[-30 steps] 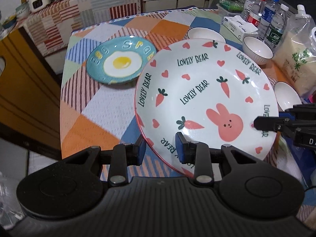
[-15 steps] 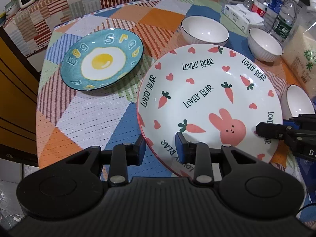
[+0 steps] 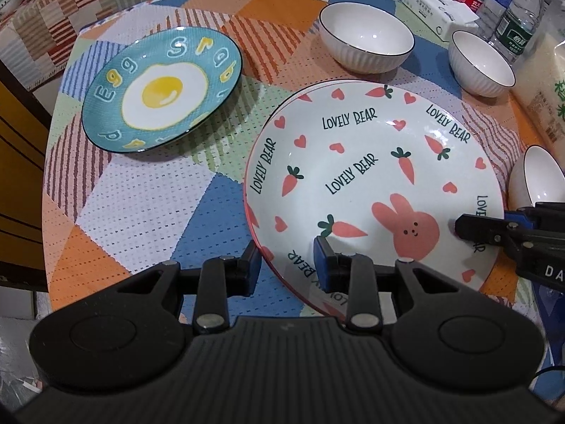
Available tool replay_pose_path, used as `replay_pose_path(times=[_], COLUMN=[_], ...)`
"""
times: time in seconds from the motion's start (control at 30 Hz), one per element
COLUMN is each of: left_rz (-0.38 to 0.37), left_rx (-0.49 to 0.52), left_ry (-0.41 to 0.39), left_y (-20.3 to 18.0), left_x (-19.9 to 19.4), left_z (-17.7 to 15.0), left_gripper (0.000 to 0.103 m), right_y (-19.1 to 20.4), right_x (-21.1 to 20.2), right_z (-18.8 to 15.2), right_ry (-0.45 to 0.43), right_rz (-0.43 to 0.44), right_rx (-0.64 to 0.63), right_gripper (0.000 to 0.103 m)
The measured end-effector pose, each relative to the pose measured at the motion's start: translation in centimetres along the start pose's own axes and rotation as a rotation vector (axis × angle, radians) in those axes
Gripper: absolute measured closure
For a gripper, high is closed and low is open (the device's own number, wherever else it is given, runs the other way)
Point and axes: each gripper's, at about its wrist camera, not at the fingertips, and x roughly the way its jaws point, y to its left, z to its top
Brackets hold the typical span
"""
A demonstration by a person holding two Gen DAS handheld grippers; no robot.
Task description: Organize plates and bowls
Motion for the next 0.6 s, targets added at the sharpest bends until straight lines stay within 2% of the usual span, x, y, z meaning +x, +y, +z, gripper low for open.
replay_pose_path(times=[0.17,0.43,0.6], left_rz=[-0.007,-0.027,-0.036], left_rx=[-0.015,-0.046,-0.06], left_ry=[0.03,0.05,0.061], left_y=[0.0,0.0,-0.1], left_x=[0.9,1.3,1.6], left_z=[0.1,0.4,0.6], left_gripper=[0.073,0.073,0.073], right_y=[0.5,1.9,2.3], right_x=[0.8,0.8,1.4], right_z=[0.3,0.2,0.1], right_ry=[0.02,-0.032,-0.024], right_rz=[-0.072,-0.178,-0.246], right_rx=[-0.038,-0.142,-0.169], right_gripper=[0.077,0.076,0.073])
